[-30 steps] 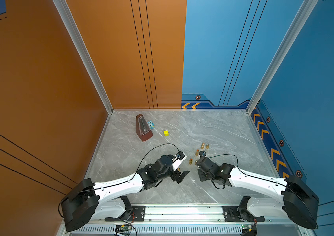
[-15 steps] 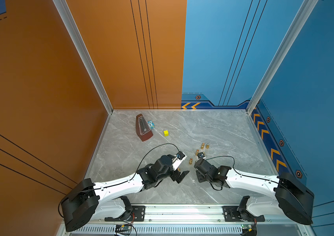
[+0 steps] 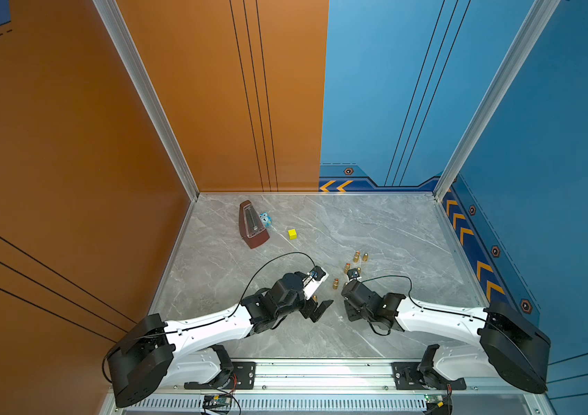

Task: Open the lipstick cap
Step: Place the lipstick at the center of the board.

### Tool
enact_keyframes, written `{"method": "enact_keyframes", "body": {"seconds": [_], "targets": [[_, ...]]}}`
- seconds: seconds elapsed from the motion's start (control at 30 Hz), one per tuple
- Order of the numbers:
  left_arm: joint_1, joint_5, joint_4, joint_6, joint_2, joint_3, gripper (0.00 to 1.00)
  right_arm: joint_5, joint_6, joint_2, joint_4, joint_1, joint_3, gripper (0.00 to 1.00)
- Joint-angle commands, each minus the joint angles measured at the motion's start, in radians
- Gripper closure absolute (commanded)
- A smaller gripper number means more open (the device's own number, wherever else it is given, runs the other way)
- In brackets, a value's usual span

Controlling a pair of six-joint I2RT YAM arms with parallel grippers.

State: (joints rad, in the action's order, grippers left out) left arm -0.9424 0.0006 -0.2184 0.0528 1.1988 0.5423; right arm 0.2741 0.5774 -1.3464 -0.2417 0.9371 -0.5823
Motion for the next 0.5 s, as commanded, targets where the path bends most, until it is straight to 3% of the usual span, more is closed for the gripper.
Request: {"method": "enact_keyframes", "body": {"seconds": [0.0, 0.47], "targets": [[0.002, -0.023, 0.012, 0.004, -0.017, 0.002, 0.01, 0.021, 0.009, -0.015, -0.011, 0.008, 0.021, 0.79], [0.003, -0.022, 0.012, 0.005, -0.021, -0.002, 0.01, 0.022, 0.007, -0.014, -0.021, 0.009, 0.014, 0.71]]}}
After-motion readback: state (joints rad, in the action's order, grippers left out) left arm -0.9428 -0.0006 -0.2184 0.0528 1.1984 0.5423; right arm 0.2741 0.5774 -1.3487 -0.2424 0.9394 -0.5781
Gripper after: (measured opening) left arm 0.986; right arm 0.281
